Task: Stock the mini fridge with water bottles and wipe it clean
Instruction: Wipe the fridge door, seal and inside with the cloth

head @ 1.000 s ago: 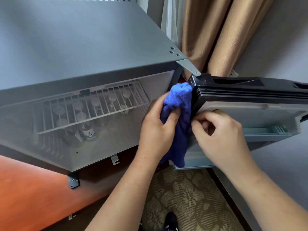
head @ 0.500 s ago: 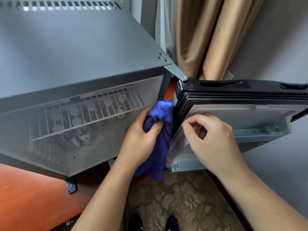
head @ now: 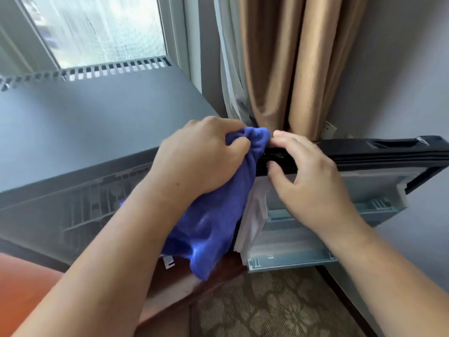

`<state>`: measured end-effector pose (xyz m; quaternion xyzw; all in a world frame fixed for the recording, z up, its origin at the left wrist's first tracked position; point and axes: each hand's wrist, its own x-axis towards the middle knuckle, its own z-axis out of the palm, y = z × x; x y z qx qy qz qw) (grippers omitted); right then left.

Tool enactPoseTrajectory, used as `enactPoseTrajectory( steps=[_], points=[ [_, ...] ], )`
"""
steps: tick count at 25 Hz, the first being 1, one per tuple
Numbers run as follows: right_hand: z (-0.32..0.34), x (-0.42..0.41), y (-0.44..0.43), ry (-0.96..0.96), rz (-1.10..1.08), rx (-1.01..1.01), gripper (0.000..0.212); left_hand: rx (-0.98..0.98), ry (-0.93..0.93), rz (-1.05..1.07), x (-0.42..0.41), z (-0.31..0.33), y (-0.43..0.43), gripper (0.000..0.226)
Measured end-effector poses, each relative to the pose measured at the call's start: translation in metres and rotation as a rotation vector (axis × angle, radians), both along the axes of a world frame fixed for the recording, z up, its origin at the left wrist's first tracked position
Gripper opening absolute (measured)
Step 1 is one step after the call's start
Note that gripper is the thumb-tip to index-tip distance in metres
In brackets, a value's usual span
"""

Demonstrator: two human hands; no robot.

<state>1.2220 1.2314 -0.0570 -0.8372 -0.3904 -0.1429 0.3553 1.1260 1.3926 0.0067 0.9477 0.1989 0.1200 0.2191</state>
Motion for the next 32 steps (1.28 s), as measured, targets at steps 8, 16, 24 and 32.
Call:
enactPoseTrajectory(
  steps=[8, 16, 24, 32],
  points=[
    [-0.012, 0.004, -0.001, -0.074, -0.009, -0.058, 0.042, -0.002, 0.072, -0.011, -0.038, 0.000, -0.019, 0.023],
    [-0.017, 0.006, 0.000, -0.083, 0.001, -0.059, 0.043, -0.205, -0.216, 0.132, -0.014, 0.007, 0.004, 0.020],
    [-0.021, 0.009, 0.001, -0.092, 0.001, -0.059, 0.043, -0.263, 0.033, -0.035, -0.030, -0.014, 0.006, 0.036],
    [-0.020, 0.004, -0.002, -0.078, -0.009, -0.084, 0.041, -0.318, -0.206, 0.372, -0.056, -0.040, 0.006, 0.035]
  ],
)
